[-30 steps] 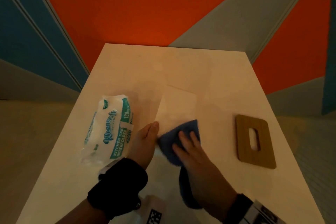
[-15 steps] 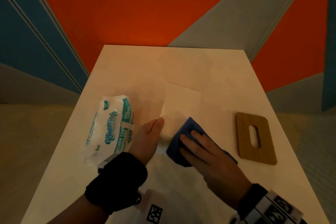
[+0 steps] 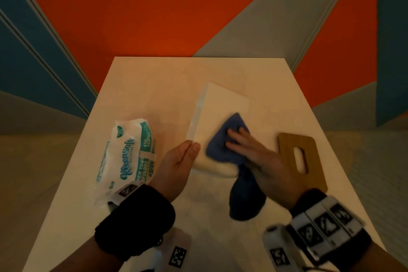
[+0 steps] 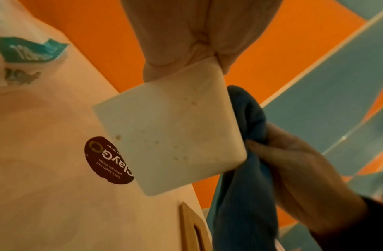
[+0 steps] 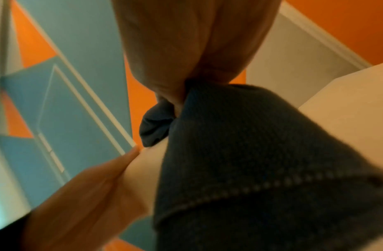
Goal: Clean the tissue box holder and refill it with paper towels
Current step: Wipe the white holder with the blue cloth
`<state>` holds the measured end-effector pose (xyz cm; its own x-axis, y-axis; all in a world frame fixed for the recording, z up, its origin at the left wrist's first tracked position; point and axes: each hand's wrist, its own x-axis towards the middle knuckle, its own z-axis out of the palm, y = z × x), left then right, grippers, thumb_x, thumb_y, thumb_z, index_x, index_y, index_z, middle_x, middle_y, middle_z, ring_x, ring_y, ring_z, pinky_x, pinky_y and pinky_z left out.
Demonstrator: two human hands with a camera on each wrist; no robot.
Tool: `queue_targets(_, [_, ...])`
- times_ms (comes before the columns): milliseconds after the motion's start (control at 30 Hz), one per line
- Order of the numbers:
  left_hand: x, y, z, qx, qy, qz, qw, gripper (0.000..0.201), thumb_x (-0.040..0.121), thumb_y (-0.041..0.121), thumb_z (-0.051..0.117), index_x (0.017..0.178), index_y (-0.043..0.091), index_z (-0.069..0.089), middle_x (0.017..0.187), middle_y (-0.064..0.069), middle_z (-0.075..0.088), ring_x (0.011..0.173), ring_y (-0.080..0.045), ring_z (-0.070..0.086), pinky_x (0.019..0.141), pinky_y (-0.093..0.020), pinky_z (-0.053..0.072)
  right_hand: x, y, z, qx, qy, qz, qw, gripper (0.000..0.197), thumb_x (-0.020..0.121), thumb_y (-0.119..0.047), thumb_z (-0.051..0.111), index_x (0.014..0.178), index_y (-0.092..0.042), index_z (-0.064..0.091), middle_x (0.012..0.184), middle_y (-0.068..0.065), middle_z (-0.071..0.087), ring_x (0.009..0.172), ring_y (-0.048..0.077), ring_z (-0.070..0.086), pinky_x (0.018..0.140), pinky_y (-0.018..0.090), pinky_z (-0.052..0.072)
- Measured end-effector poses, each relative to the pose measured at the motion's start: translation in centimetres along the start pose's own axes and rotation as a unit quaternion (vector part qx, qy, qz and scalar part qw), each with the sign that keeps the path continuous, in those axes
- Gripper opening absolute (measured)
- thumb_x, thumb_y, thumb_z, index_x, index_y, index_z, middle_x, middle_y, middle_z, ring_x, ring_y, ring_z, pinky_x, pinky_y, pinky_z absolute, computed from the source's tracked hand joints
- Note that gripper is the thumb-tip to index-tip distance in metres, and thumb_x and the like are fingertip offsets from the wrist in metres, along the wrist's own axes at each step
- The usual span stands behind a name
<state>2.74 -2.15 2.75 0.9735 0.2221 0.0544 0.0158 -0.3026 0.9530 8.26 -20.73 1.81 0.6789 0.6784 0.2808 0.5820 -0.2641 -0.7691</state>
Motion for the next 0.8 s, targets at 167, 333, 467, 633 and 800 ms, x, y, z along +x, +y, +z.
queue_targets(167, [-1.4, 0.1, 0.6, -0.009, -0.039, -0.033, 0.999, 0.029, 0.092, 0.013, 0.043, 0.066, 0.020, 0.050, 0.066, 0.003, 0.052, 0.062, 0.005, 0.050, 0.059, -0.004, 0.037, 3.7, 1.6, -4.0, 0.019, 0.075, 0.202, 0.976, 0.043, 0.094, 0.002, 0.041, 0.135, -0.011, 0.038, 0.141, -0.003, 0.033, 0.139, 0.018, 0.024, 0.116, 0.030, 0.017])
queue_targets(333, [-1.3, -0.6, 0.1, -0.030, -0.079, -0.036, 0.996, 0.023, 0.091, 0.026, 0.044, 0.073, 0.016, 0.053, 0.074, -0.005, 0.053, 0.066, -0.001, 0.046, 0.062, -0.004, 0.036, 2.5, 0.7, -2.6, 0.308, 0.213, 0.319, 0.870, 0.034, 0.096, -0.005, 0.038, 0.126, -0.022, 0.045, 0.123, 0.003, 0.054, 0.110, 0.022, 0.054, 0.090, 0.037, 0.043])
queue_targets(467, [0.2, -0.7, 0.0, -0.032, -0.225, -0.089, 0.970, 0.012, 0.088, 0.016, 0.051, 0.100, 0.016, 0.055, 0.102, -0.007, 0.059, 0.096, -0.015, 0.053, 0.082, -0.018, 0.041, 0.9, 0.2, -2.4, 0.355, 0.264, 0.309, 0.842, 0.039, 0.091, -0.001, 0.046, 0.124, -0.022, 0.045, 0.124, 0.000, 0.054, 0.111, 0.019, 0.053, 0.095, 0.041, 0.044])
queue_targets(633, [3.3, 1.8, 1.7, -0.086, -0.260, -0.093, 0.957, 0.060, 0.059, 0.001, 0.051, 0.110, 0.033, 0.046, 0.107, 0.002, 0.055, 0.099, -0.010, 0.054, 0.086, -0.030, 0.046, -1.0, -1.1, -0.4, 0.295, 0.261, 0.251, 0.884, 0.048, 0.084, 0.006, 0.055, 0.112, -0.032, 0.052, 0.120, -0.015, 0.059, 0.115, 0.008, 0.054, 0.095, 0.031, 0.046])
queue_targets(800, [4.4, 3.3, 2.6, -0.137, -0.180, -0.150, 0.963, 0.017, 0.085, 0.010, 0.056, 0.101, 0.011, 0.061, 0.094, -0.005, 0.065, 0.093, -0.022, 0.062, 0.088, -0.035, 0.049, -2.5, -1.9, 1.8, 0.251, 0.264, 0.195, 0.911, 0.056, 0.075, -0.008, 0.060, 0.107, -0.054, 0.053, 0.113, -0.039, 0.058, 0.114, -0.007, 0.053, 0.095, 0.014, 0.046])
